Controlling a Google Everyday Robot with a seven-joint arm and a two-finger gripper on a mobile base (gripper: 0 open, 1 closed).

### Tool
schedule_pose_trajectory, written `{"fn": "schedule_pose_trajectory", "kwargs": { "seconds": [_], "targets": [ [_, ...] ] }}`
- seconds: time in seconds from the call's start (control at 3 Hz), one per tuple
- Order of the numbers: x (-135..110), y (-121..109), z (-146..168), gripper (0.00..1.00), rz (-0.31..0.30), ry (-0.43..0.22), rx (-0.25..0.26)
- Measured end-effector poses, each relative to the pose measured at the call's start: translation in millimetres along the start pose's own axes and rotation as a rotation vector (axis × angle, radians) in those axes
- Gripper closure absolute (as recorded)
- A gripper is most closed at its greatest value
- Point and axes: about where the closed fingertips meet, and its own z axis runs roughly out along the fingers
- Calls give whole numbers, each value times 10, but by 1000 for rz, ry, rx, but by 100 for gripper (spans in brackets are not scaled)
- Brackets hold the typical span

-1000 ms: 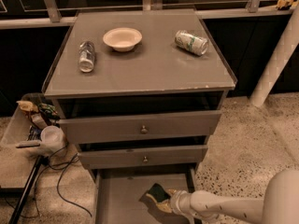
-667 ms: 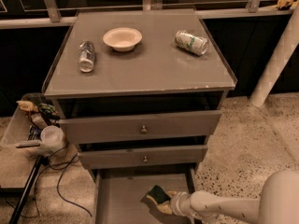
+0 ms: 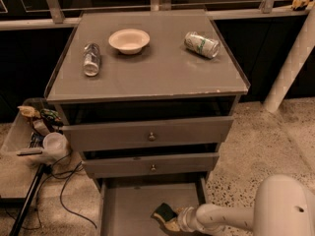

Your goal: Place sponge into bottom drawer

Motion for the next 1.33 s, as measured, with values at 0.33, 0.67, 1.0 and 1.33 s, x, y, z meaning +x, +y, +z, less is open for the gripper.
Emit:
{"fn": "schedule_pose_trajectory", "kwargs": {
  "seconds": [0.33,0.67,1.0,1.33],
  "targets": [
    [122,25,129,100,5,30,-10],
    [125,28,133,82,5,31,-11],
    [125,28,133,59,5,31,-11],
    [125,28,133,36,5,31,-11]
  ]
}}
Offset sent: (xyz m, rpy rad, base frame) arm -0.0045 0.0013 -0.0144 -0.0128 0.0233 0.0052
